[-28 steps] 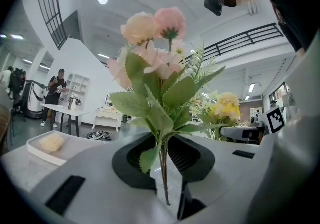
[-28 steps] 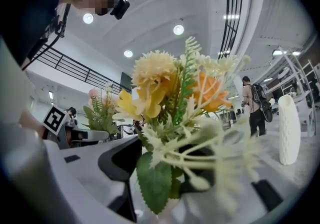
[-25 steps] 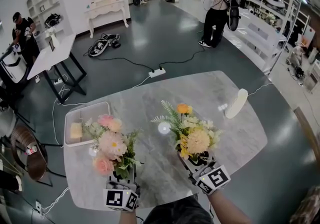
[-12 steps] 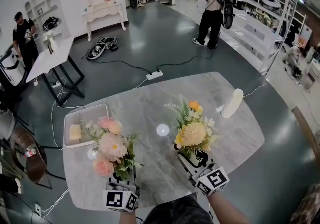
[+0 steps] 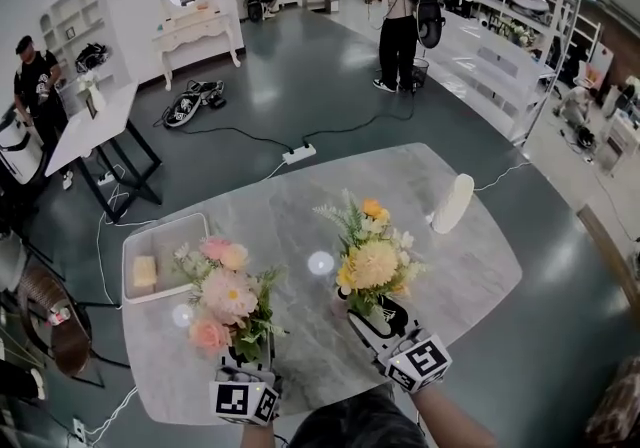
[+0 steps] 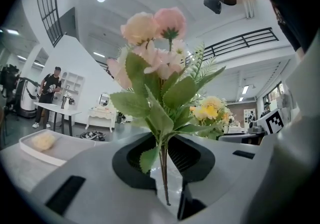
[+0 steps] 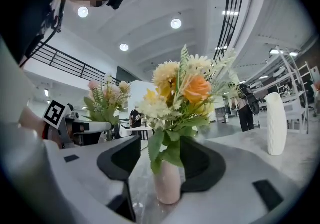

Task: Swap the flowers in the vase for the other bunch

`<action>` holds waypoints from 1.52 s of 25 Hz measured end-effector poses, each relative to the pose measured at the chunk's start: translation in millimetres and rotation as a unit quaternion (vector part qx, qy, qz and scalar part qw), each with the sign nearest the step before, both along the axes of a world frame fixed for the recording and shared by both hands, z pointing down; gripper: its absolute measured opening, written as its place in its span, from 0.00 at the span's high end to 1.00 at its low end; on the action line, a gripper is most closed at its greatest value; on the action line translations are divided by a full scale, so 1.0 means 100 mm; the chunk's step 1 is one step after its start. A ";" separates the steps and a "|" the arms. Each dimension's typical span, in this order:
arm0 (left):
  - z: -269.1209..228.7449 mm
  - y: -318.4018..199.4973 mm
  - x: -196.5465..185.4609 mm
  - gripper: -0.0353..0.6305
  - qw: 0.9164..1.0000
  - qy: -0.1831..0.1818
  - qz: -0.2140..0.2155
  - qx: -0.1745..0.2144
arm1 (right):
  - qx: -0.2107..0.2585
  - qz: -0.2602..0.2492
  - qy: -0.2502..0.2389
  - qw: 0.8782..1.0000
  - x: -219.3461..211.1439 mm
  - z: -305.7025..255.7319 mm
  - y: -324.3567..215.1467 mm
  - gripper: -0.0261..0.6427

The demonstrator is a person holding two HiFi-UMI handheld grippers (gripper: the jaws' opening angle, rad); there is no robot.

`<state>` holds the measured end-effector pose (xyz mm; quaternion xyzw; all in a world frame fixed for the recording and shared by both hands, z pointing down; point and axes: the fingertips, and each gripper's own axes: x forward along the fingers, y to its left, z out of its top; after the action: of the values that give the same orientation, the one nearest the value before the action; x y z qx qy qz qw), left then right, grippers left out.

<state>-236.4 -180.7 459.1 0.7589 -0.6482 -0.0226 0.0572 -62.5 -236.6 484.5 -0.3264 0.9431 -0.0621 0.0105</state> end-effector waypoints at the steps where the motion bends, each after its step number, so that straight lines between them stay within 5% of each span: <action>1: 0.01 -0.01 0.02 0.83 1.000 0.000 0.003 0.000 | -0.002 0.001 0.000 1.000 0.00 0.01 0.01 0.61; 17: -0.01 0.11 0.50 0.83 0.998 0.013 0.062 -0.004 | -0.058 -0.022 0.016 0.998 0.06 0.22 0.45 0.62; 24: -0.04 0.23 0.57 0.83 0.999 0.016 0.042 -0.001 | -0.037 -0.067 0.037 0.996 0.05 0.12 0.58 0.86; 38: -0.08 1.00 1.11 0.83 1.000 0.025 0.009 -0.008 | -0.025 -0.084 0.011 0.996 0.49 -0.31 1.21 0.91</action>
<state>-125.8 -80.6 450.9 0.7632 -0.6402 -0.0355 0.0797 -13.6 -115.4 454.0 -0.2469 0.9654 -0.0827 -0.0129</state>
